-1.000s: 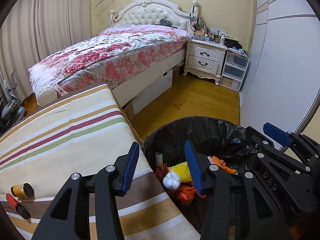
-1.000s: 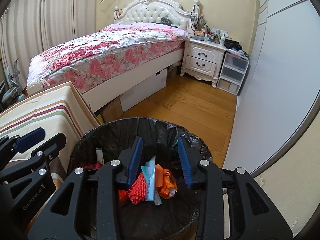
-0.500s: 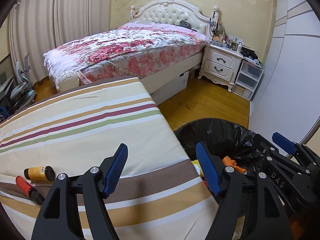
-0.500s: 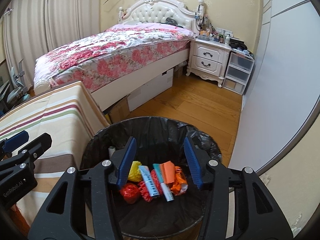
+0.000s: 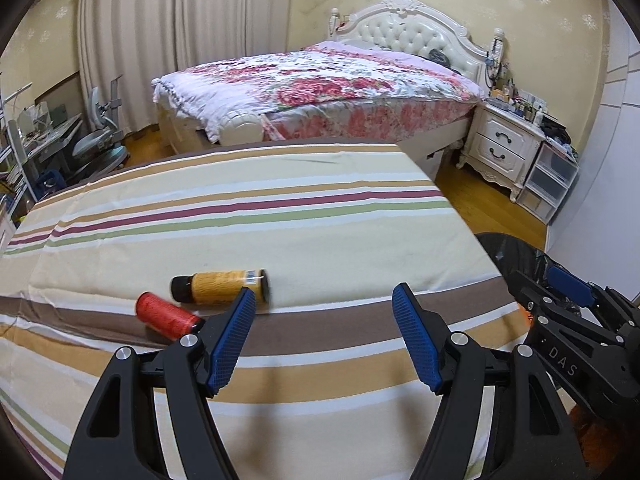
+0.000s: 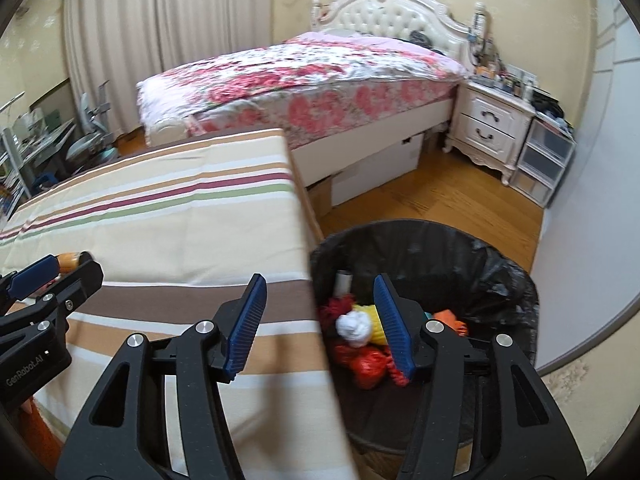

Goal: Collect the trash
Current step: 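Move both tools back to the red and yellow bottles on the bed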

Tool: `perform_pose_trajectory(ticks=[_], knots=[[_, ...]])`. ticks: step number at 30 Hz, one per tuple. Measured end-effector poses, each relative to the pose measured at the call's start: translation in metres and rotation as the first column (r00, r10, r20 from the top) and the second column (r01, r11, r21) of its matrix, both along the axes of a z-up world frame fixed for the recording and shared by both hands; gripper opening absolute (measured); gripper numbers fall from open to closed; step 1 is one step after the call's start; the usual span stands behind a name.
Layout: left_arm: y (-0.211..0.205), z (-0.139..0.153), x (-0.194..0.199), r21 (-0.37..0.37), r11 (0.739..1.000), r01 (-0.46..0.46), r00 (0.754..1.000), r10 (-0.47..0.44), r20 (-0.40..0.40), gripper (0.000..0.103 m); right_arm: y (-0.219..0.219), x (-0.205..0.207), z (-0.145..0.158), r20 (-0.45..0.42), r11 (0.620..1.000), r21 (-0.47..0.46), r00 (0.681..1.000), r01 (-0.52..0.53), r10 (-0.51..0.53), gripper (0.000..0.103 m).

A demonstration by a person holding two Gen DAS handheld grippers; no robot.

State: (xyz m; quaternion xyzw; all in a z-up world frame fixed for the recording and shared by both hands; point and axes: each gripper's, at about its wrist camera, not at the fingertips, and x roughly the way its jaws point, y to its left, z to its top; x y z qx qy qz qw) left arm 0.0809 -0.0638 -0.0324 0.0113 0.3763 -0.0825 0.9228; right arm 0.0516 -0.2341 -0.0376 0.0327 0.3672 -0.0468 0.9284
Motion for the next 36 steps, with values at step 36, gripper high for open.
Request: perform_pose_trajectory(ticks=[36], knots=[[0.12, -0.024, 0.01, 0.016, 0.978, -0.206, 0.971, 0.207, -0.122, 0.069, 0.083, 0.018, -0.007, -0.057, 0.981, 0.019, 0.98, -0.191, 0.192, 0.056]])
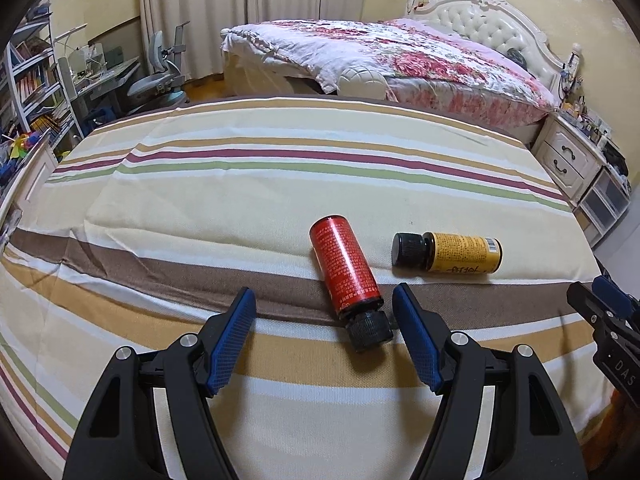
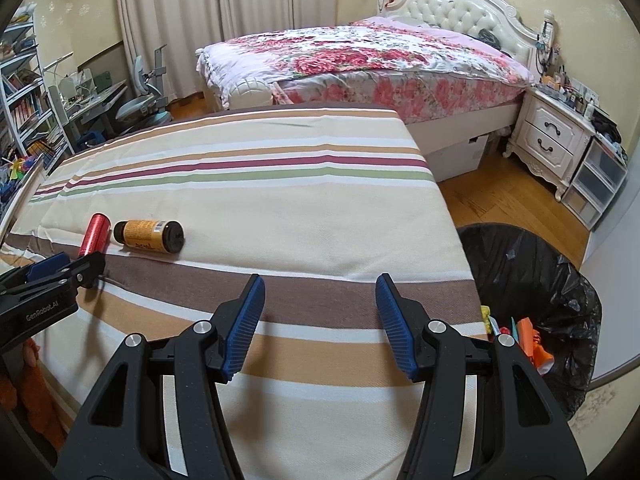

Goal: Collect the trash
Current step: 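Move both tools back to the red and yellow bottles on the bed, then grasp the red bottle upright with the left tool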

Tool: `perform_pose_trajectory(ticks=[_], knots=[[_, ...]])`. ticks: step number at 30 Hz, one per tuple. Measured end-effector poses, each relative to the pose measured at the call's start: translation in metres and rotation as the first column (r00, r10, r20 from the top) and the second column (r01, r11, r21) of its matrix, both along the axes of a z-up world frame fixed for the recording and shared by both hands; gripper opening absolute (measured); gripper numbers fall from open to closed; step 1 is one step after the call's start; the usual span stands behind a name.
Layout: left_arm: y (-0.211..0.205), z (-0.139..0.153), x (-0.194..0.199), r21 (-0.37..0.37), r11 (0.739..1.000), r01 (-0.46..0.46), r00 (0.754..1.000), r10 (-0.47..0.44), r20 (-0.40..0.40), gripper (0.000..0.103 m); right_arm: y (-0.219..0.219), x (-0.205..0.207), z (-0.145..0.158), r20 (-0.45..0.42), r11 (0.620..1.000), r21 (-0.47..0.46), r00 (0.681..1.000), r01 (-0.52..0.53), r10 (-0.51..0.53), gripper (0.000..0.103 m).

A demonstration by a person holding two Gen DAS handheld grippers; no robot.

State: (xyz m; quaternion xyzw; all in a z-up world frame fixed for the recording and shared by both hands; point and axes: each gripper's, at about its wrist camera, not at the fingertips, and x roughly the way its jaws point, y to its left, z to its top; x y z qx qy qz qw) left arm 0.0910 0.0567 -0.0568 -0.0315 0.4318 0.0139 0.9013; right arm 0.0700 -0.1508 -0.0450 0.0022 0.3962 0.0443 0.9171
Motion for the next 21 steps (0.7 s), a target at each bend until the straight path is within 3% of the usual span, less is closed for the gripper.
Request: perform_pose_trajectory(ticks=[5, 10, 21], knots=[[0.003, -0.002, 0.003, 0.006, 1.0, 0.028, 1.0, -0.028, -0.005, 0.043, 0.016, 0.005, 0.002, 0.002, 0.999, -0.003, 0.999, -0.037, 0.037, 0.056], [0.009, -0.002, 0.0, 0.015, 0.999, 0.046, 0.999, -0.046, 0.005, 0.028, 0.034, 0.006, 0.001, -0.008, 0.996, 0.0, 0.996, -0.085, 0.085, 0.056], [0.042, 0.002, -0.005, 0.037, 0.999, 0.004, 1.0, -0.005, 0.023, 0.026, 0.068, 0.017, -0.007, -0.046, 0.988, -0.012, 0.987, -0.152, 0.152, 0.056]])
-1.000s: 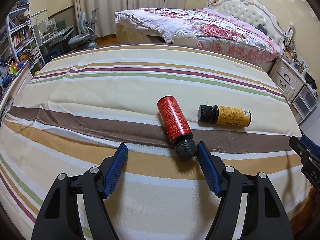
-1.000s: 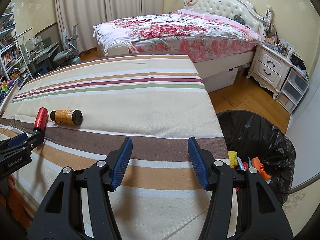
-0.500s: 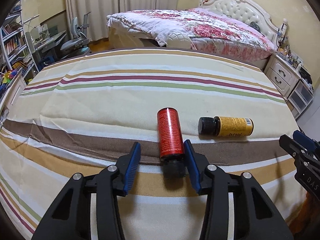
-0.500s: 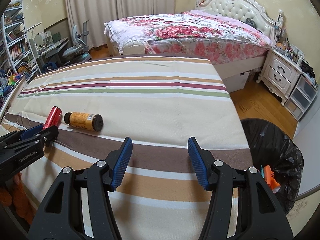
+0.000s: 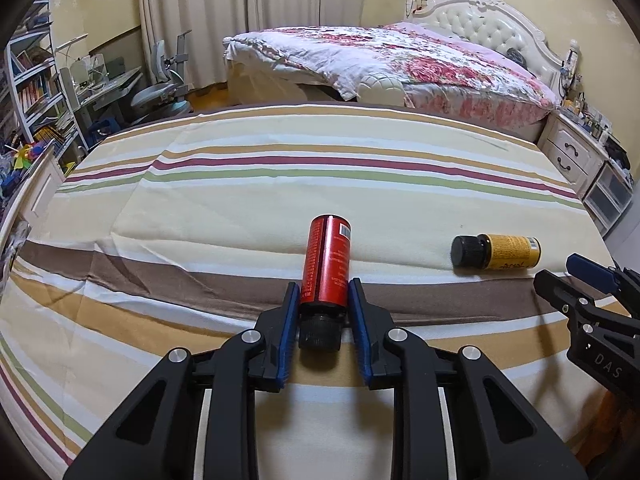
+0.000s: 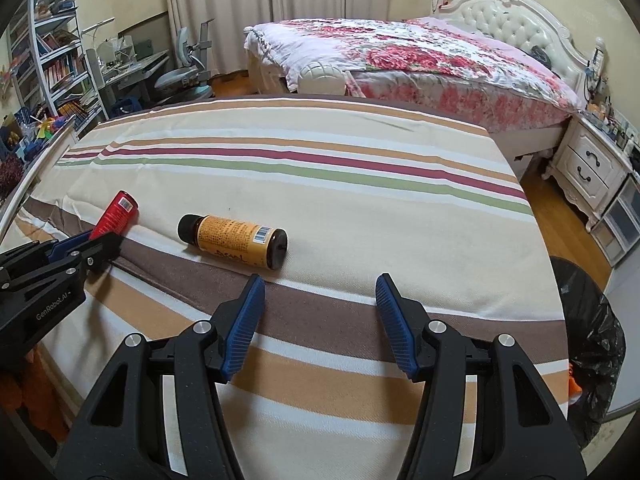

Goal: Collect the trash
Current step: 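Grasp the red bottle upright with the left tool, then push the yellow-labelled bottle upright with the right tool while the left tool holds the red bottle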

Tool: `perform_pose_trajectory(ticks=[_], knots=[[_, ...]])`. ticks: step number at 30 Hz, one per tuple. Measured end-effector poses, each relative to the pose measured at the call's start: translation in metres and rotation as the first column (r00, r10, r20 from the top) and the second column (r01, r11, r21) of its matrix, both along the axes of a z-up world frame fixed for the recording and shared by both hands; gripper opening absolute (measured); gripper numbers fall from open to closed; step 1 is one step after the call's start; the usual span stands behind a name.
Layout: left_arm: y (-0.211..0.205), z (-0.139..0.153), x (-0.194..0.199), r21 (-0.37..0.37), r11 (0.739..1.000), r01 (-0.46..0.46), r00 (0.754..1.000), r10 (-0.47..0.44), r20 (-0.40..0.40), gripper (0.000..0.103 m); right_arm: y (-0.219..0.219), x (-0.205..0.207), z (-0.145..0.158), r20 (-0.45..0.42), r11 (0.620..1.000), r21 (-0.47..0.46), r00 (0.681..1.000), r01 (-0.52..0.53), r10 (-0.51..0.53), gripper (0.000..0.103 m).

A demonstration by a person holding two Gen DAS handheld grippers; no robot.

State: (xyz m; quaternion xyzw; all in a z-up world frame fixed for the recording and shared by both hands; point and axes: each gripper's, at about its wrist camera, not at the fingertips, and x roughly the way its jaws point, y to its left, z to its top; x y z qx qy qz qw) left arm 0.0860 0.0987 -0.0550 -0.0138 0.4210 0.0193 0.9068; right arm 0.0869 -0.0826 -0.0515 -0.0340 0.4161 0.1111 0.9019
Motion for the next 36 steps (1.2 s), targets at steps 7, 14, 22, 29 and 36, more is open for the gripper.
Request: perform_pose_trajectory(ticks=[7, 14, 22, 29, 36], knots=[[0.024, -0.001, 0.001, -0.021, 0.999, -0.039, 0.999, 0.039, 0.001, 0.026, 0.004, 0.024, 0.0, 0.004, 0.999, -0.022, 1.0, 0.025, -0.025, 0.056], [0.04, 0.0, 0.003, -0.026, 0.998, -0.06, 0.998, 0.06, 0.009, 0.026, 0.014, 0.048, -0.001, -0.004, 0.999, -0.029, 0.999, 0.035, -0.035, 0.056], [0.061, 0.002, 0.003, -0.044, 0.995, -0.09, 0.996, 0.091, 0.021, 0.026, 0.023, 0.053, 0.007, 0.011, 0.997, -0.022, 0.997, 0.07, -0.07, 0.056], [0.077, 0.003, 0.004, -0.045, 0.994, -0.102, 0.994, 0.104, 0.031, 0.026, 0.028, 0.055, 0.016, 0.022, 0.995, 0.007, 0.995, 0.102, -0.102, 0.056], [0.093, 0.003, 0.007, -0.046, 0.991, -0.126, 0.991, 0.128, 0.036, 0.026, 0.049, 0.056, 0.018, 0.012, 0.997, 0.019, 0.997, 0.075, -0.075, 0.061]])
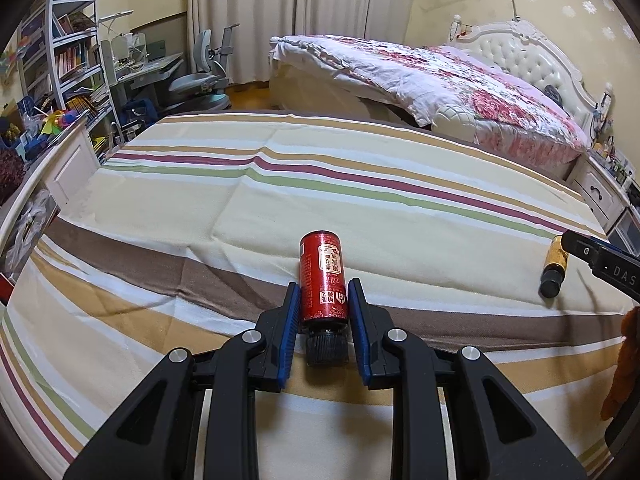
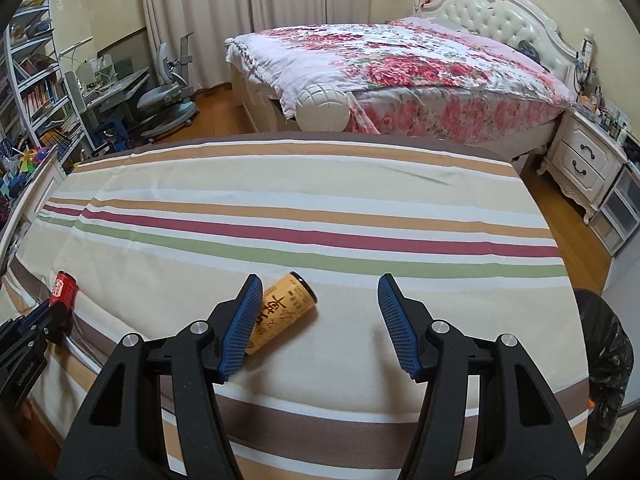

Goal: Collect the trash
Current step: 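Push the yellow-labelled bottle upright with the right tool while the left tool holds the red bottle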

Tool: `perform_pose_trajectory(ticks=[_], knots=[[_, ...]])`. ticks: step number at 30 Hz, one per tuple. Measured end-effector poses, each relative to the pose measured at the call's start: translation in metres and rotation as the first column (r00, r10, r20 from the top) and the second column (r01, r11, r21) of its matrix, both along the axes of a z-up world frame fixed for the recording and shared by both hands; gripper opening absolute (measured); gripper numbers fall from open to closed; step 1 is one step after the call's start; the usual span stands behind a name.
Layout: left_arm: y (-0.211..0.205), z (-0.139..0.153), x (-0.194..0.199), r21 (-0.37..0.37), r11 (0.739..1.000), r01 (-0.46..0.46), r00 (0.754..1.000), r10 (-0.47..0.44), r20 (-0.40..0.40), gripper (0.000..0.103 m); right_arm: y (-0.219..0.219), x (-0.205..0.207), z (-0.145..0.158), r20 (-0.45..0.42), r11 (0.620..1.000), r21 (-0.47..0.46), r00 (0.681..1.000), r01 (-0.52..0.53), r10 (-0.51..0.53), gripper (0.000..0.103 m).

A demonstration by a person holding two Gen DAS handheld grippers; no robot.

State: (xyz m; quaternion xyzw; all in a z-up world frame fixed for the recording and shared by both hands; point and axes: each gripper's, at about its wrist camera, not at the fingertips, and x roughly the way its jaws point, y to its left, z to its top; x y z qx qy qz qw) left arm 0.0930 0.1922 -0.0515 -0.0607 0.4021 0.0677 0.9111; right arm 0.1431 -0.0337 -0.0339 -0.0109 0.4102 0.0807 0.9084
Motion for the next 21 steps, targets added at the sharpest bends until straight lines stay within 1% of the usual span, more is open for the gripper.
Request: perform_pose_trajectory(ticks=[6, 14, 16, 18, 21], knots=[[0.002, 0.0, -0.002, -0.004, 1.0, 0.0, 1.0, 0.0, 0.006, 0.026, 0.01, -0.004, -0.01, -0.028, 0.999, -0.03, 1.0, -0.011, 0.01, 0.061], [0.001, 0.0, -0.003, 0.0, 1.0, 0.004, 1.0, -0.004, 0.009, 0.026, -0.006, -0.016, -0.016, -0.044, 0.999, -0.027, 0.999, 0.021, -0.022, 0.062], [0.001, 0.001, -0.003, 0.0, 1.0, 0.005, 1.0, -0.005, 0.01, 0.026, -0.011, -0.02, -0.017, -0.043, 0.999, -0.026, 0.999, 0.029, -0.03, 0.063], [-0.001, 0.002, -0.004, 0.005, 1.0, 0.008, 1.0, -0.008, 0.011, 0.026, -0.015, -0.023, -0.017, -0.042, 0.999, -0.025, 0.998, 0.034, -0.035, 0.067], [-0.005, 0.003, -0.005, 0.012, 1.0, 0.015, 1.0, -0.015, 0.012, 0.026, -0.019, -0.027, -0.018, -0.043, 0.999, -0.026, 0.998, 0.037, -0.038, 0.067]])
